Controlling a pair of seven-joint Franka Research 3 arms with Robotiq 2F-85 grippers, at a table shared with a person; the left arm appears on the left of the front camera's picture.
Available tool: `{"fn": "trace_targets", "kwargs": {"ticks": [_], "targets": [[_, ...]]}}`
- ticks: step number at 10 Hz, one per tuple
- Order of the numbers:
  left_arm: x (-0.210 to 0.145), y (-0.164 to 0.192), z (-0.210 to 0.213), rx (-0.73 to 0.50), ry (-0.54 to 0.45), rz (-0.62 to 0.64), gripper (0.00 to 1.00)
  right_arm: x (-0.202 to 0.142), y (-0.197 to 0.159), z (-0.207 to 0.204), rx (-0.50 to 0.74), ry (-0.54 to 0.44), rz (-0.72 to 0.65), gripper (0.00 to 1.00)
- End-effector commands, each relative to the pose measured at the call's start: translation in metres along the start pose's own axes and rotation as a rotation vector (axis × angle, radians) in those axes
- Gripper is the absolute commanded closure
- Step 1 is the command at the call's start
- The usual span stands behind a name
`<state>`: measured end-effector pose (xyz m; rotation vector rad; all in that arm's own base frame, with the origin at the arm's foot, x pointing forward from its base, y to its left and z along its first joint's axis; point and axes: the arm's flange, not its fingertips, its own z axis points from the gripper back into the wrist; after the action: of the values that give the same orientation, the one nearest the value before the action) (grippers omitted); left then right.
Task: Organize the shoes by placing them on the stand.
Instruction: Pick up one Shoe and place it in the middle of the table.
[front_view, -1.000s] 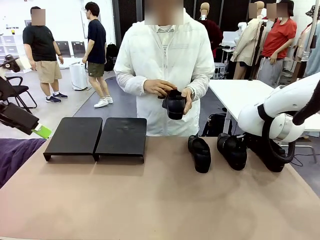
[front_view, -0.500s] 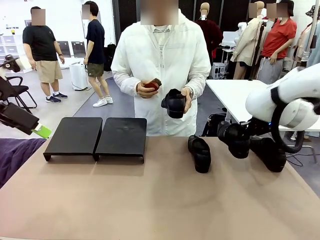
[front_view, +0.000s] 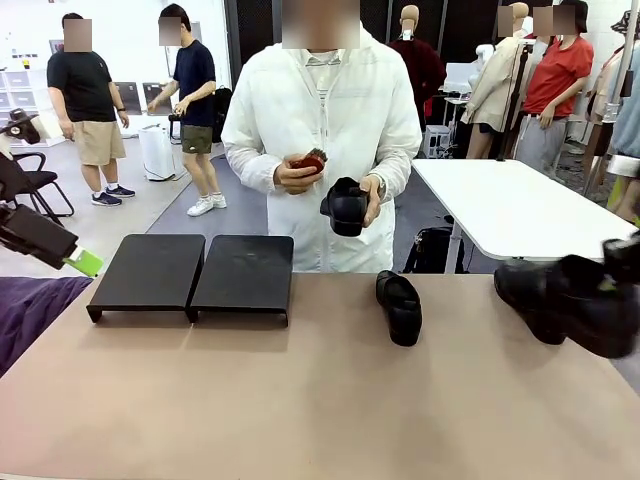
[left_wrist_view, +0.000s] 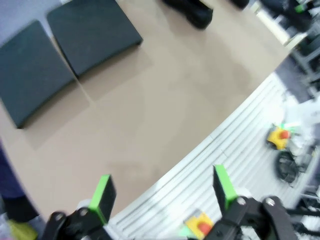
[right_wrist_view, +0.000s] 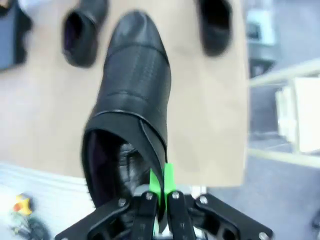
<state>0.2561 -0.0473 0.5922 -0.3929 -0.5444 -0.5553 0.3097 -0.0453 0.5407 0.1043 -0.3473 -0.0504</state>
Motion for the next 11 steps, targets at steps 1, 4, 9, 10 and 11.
{"fn": "trace_targets", "kwargs": {"ticks": [1, 4, 9, 10, 11], "targets": [[0.000, 0.002, 0.000, -0.010, -0.012, -0.011, 0.00, -0.005, 0.015, -0.003, -0.087, -0.027, -0.054, 1.00], [0.000, 0.002, 0.000, -0.010, -0.012, -0.011, 0.00, 0.000, 0.000, 0.000, 0.000, 0.000, 0.000, 1.00], [0.000, 0.002, 0.000, -0.010, -0.012, -0.011, 0.00, -0.034, 0.087, 0.006, -0.150, -0.026, -0.203, 1.00], [0.000, 0.002, 0.000, -0.010, -0.012, -0.011, 0.00, -0.039, 0.108, 0.007, -0.141, -0.038, -0.211, 1.00], [0.000, 0.002, 0.000, -0.010, -0.012, -0.011, 0.00, -0.036, 0.120, 0.006, -0.204, -0.074, -0.277, 1.00]]}}
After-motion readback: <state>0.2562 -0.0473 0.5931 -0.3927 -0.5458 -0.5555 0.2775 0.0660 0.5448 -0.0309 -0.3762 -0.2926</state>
